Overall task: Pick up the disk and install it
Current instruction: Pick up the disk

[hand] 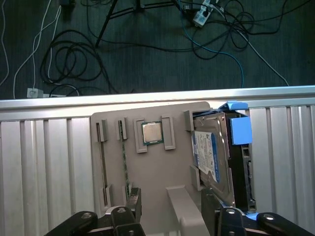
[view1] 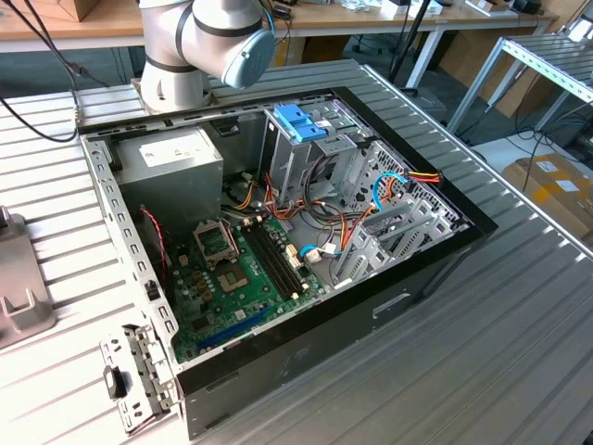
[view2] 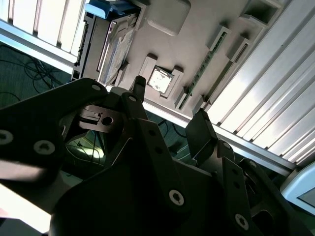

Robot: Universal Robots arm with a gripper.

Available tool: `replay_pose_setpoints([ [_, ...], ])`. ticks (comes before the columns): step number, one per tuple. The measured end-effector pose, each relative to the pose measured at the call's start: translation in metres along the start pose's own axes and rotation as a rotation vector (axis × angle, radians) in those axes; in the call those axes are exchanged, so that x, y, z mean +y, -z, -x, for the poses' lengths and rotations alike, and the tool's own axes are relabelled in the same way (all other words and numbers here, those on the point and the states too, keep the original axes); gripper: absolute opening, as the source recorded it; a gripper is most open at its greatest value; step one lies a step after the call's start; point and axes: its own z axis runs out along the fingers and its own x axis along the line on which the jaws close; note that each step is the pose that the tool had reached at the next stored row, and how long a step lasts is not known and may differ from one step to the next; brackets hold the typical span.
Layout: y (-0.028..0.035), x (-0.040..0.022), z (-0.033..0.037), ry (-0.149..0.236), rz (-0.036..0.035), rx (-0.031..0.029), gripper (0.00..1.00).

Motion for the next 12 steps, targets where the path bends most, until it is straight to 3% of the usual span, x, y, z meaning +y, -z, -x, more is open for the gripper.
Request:
replay_pose_setpoints([
  [12,-0.0019,0.0001,-0.0001,0.000,-0.0001,0.0000,0.60],
])
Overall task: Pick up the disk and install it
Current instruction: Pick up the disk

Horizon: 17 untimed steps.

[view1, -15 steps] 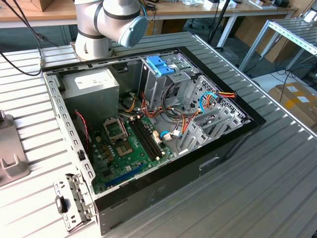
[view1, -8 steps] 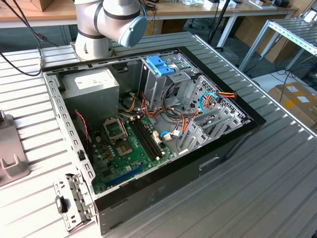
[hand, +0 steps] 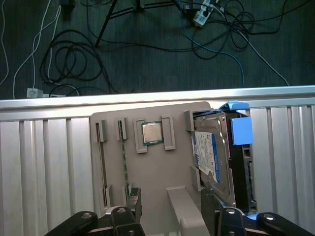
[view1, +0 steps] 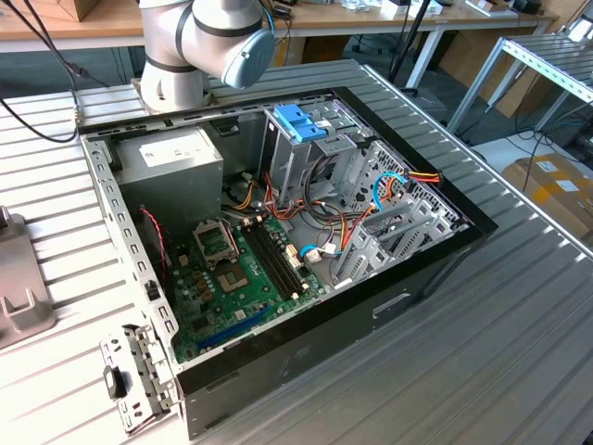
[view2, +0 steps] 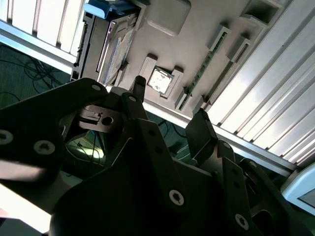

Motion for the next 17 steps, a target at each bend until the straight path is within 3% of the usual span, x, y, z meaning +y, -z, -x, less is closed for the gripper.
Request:
replay_pose_setpoints([
  [11,-0.0009,0.0001,0.0020,0.000,0.0001,-0.0001,0.60],
  [17,-0.0015,0.0005,0.0093,0.000,0.0000,0.0000,0.60],
])
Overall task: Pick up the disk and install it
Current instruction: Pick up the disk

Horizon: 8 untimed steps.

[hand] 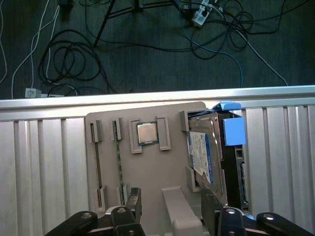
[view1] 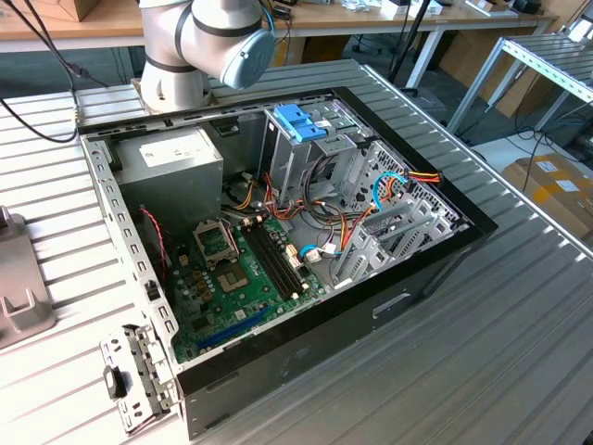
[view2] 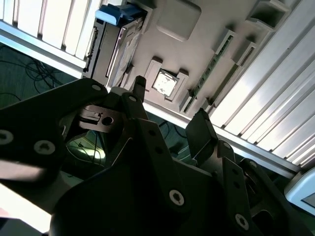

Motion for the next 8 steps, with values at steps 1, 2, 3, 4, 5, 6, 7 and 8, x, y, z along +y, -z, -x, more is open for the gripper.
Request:
replay_pose_setpoints([
  [1,-0.0001,0.0001,0.0013,0.000,0.0000,0.0000,0.60],
  [2,-0.0002,0.0001,0.0026,0.000,0.0000,0.0000,0.60],
  [3,-0.0003,0.0002,0.0033,0.000,-0.0001,0.0000,0.60],
  [4,-0.0003,0.0002,0.0037,0.000,0.0000,0.0000,0.60],
  [5,-0.0003,0.0002,0.0042,0.000,0.0000,0.0000,0.60],
  [6,-0.0004,0.0003,0.0047,0.000,0.0000,0.0000,0.60],
  [7,-0.0004,0.0003,0.0052,0.000,0.0001,0.0000,0.60],
  [8,-0.0004,0.0003,0.0057,0.000,0.0000,0.0000,0.60],
])
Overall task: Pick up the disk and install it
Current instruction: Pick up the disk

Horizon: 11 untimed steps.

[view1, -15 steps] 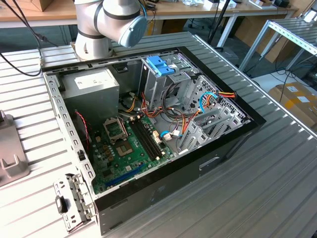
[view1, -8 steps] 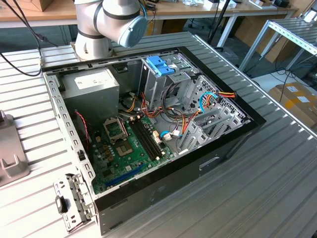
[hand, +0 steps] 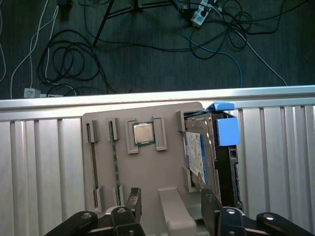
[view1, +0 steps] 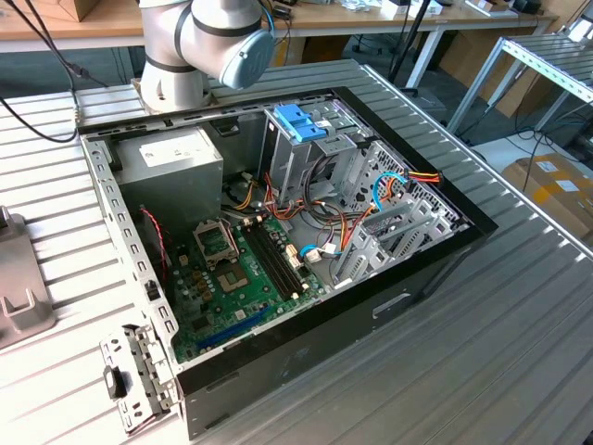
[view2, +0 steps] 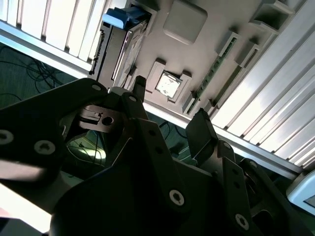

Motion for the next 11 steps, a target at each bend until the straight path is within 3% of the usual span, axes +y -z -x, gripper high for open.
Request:
replay_pose_setpoints([
  [11,-0.0009,0.0003,0.0057,0.000,0.0000,0.0000,0.60],
])
